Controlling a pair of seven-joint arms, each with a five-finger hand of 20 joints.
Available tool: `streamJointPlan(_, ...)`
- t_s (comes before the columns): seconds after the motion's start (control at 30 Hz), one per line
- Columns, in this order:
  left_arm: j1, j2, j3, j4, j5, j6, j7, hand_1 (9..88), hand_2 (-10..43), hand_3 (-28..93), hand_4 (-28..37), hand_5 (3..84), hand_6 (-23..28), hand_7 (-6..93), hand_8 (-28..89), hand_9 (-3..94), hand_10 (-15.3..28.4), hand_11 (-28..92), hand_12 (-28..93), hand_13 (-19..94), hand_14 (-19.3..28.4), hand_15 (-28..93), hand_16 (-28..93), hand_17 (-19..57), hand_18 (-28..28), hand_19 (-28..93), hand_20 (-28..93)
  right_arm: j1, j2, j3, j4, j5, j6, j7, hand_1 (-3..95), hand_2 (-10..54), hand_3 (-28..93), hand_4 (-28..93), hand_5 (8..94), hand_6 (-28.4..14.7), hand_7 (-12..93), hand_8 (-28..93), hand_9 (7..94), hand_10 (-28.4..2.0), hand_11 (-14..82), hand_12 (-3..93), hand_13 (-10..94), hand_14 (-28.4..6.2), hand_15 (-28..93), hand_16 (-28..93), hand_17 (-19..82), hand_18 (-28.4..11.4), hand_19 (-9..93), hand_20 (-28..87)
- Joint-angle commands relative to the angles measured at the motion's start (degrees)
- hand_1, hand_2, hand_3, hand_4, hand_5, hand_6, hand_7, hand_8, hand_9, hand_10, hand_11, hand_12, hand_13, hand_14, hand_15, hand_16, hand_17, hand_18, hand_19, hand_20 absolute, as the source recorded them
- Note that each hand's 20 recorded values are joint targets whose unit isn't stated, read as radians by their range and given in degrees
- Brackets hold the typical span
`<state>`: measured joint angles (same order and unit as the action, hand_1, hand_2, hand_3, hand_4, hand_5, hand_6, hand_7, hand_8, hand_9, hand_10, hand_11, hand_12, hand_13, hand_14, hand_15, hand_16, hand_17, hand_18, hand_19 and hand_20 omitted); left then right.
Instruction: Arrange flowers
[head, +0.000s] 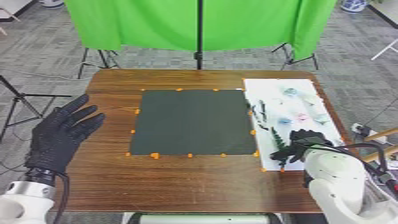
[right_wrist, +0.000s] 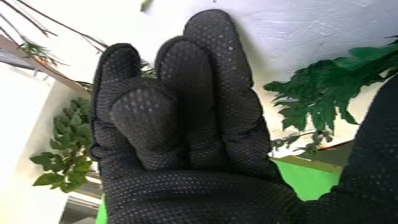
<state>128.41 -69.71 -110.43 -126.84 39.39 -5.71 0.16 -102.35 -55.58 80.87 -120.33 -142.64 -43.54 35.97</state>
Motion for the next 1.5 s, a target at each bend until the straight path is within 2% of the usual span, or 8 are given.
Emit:
streamJointPlan(0.03,0.8,-0.27,0.19,0.29,0.15,0.13,-0.42,25.4,-2.2,70,-26.3,38.2,2.9,20.5,-10,33.9,13.4,28,13,29,16.6,37,-2,-7.1,22.4,50,4,-4.9,-3.0,-4.5,7.0,5.5,-0.7,-5.3,40.8,-9.4,62,-28,80.4,3.6,36,-17,84.6,-8.5,46.5,29.5,76,-8.9,74,26,32,-19.4,84,16)
streamJointPlan(0.13,0.8,-0.24,0.13,0.25,0.19,0.19,-0.29,25.4,-2.2,70,-26.3,38.2,2.9,20.5,-10,34.0,13.4,28,13,29,16.6,37,-2,-7.1,22.4,50,4,-5.0,-3.7,-3.8,7.0,9.5,-0.7,-4.2,43.6,-8.4,65,-28,80.1,2.8,36,-1,85.2,-7.8,46.4,29.5,77,-7.9,74,26,33,-18.7,84,15)
streamJointPlan(0.37,0.9,-0.51,0.14,0.28,0.19,0.19,-0.5,25.5,-2.1,70,-26.3,38.2,2.9,20.6,-10,33.9,13.4,28,13,29,16.7,37,-2,-7.1,22.4,50,4,-5.0,-5.3,-1.0,8.7,21.1,-3.0,-2.8,49.4,-7.1,66,-28,81.4,2.9,36,0,86.9,-6.9,46.0,29.7,78,-7.1,73,26,35,-17.0,84,15)
streamJointPlan(0.57,0.6,-0.42,0.09,0.38,0.21,0.18,-0.51,25.4,-2.3,70,-26.3,38.2,2.9,20.5,-10,34.0,13.4,28,13,29,16.7,37,-2,-7.1,22.4,50,4,-7.0,-5.4,-1.0,8.5,16.6,1.5,-5.4,46.8,-6.9,74,-28,81.0,1.5,37,5,86.3,-6.9,47.3,30.8,78,-7.1,74,27,35,-16.4,84,16)
streamJointPlan(0.73,0.8,-0.55,0.11,0.29,0.19,0.05,-0.55,25.3,-2.4,70,-26.3,38.3,3.0,20.4,-10,33.8,13.5,28,13,29,16.8,37,-2,-7.1,22.4,50,4,-8.8,-5.1,-0.9,7.5,12.3,6.9,-7.5,38.8,-6.4,87,-23,72.2,0.7,56,11,80.6,-9.0,56.8,33.8,74,-7.9,80,29,33,-15.5,83,22)
streamJointPlan(0.87,0.9,-0.39,0.1,0.23,0.19,0.19,-0.26,25.4,-2.4,70,-26.3,38.3,3.0,20.4,-10,33.7,13.4,28,13,29,16.8,37,-2,-7.2,22.4,50,4,-9.5,-5.3,0.2,6.1,11.8,10.5,-7.3,35.7,-3.3,90,-18,70.3,-0.2,63,14,82.2,-8.2,54.4,34.0,78,-6.4,77,26,37,-16.4,84,22)
streamJointPlan(1.1,1.1,0.04,-0.66,0.03,0.14,0.52,0.18,25.5,-2.5,71,-26.4,38.3,3.0,20.3,-10,33.6,13.5,28,13,29,16.8,37,-2,-7.2,22.4,50,4,-10.4,-6.0,2.9,2.1,14.7,15.9,-5.9,34.2,-1.1,90,-14,70.6,-0.7,65,13,86.7,-7.3,50.4,30.0,84,-3.8,69,26,41,-16.7,84,22)
streamJointPlan(1.5,1.9,1.13,-1.82,-0.36,0.01,0.82,0.75,25.5,-2.8,71,-26.3,38.3,2.9,20.4,-10,33.5,13.5,28,13,29,16.8,37,-2,-7.2,22.4,50,4,-10.1,-5.1,8.3,-5.7,17.4,19.6,-5.8,34.2,-0.9,90,-13,72.0,-0.7,65,13,89.1,-6.8,47.9,29.7,86,-3.5,67,28,42,-17.1,85,23)
